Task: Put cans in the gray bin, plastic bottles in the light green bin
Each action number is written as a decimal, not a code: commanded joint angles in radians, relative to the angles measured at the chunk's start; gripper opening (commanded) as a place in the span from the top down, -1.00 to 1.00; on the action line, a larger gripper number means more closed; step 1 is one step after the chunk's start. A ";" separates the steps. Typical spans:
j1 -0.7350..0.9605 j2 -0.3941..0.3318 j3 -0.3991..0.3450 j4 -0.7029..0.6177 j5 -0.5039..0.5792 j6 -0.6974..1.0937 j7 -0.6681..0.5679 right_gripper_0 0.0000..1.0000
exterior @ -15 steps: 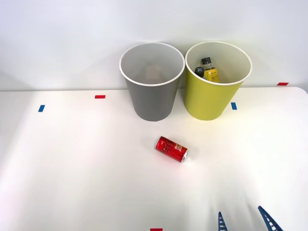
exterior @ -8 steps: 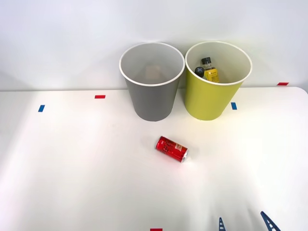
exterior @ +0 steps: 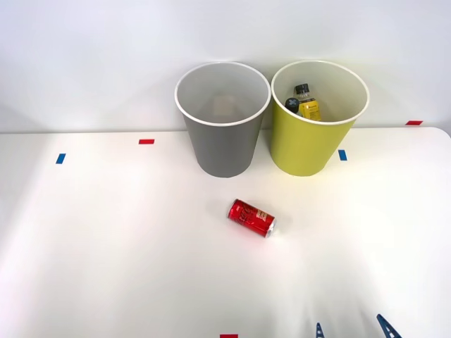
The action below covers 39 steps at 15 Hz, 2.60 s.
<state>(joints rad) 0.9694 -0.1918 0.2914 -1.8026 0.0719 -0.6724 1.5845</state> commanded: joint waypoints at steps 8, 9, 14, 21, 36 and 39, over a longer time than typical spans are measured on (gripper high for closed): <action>0.000 0.000 0.000 0.000 0.000 0.000 0.000 -1.00; 0.000 0.000 0.000 0.000 0.000 0.000 0.000 -1.00; 0.000 0.000 0.000 0.000 0.000 0.000 0.000 -1.00; 0.000 0.000 0.000 0.000 0.000 0.000 0.000 -1.00; 0.000 0.000 0.000 0.000 0.000 0.000 0.000 -1.00; 0.000 0.000 0.000 0.000 0.000 0.000 0.000 -1.00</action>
<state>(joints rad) 0.9695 -0.1918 0.2915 -1.8025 0.0721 -0.6719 1.5846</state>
